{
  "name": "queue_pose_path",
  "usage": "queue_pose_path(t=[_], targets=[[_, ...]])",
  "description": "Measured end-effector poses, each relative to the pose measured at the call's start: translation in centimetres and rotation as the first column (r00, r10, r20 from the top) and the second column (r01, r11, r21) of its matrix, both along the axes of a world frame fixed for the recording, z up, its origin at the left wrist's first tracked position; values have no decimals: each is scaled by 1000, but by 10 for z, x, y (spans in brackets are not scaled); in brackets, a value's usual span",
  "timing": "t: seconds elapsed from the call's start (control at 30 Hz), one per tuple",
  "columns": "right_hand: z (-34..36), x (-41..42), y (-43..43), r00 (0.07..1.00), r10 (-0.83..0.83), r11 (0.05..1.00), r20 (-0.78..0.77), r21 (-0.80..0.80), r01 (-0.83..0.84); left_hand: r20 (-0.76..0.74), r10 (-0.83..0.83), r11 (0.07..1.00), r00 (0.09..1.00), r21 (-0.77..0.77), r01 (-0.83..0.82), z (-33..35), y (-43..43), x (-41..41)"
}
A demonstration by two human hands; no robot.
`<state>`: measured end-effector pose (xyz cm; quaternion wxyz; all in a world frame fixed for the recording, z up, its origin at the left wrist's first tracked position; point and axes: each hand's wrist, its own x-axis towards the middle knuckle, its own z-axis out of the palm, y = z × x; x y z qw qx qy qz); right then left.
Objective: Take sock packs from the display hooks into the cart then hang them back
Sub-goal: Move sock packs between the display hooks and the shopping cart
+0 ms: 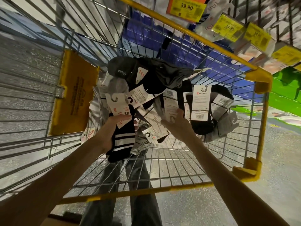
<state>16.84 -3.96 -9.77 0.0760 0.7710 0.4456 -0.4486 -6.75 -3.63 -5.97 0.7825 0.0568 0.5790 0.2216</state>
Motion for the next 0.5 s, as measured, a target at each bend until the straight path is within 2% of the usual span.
queue_pose_path(t=[0.07,0.17,0.23,0.37,0.5], targets=[[14,-8,-2,999,-23,999,-49,-27,22,8,31,999,999,-28,-31,1,1,-3],[33,-14,-4,988,-69,997,-140,-43,64,-60,41,998,997,-45,-44,1,1,-10],[43,-18,-3,965,-151,988,-213,-72,139,-84,26,999,996,-42,-30,2,-1,-12],[64,-18,-3,811,-411,908,-416,-266,323,-111,-15,998,994,-70,7,4,-4,-14],[81,-4,-13,640,-512,854,-573,-417,310,-114,0,998,994,-64,-8,8,-4,-13]])
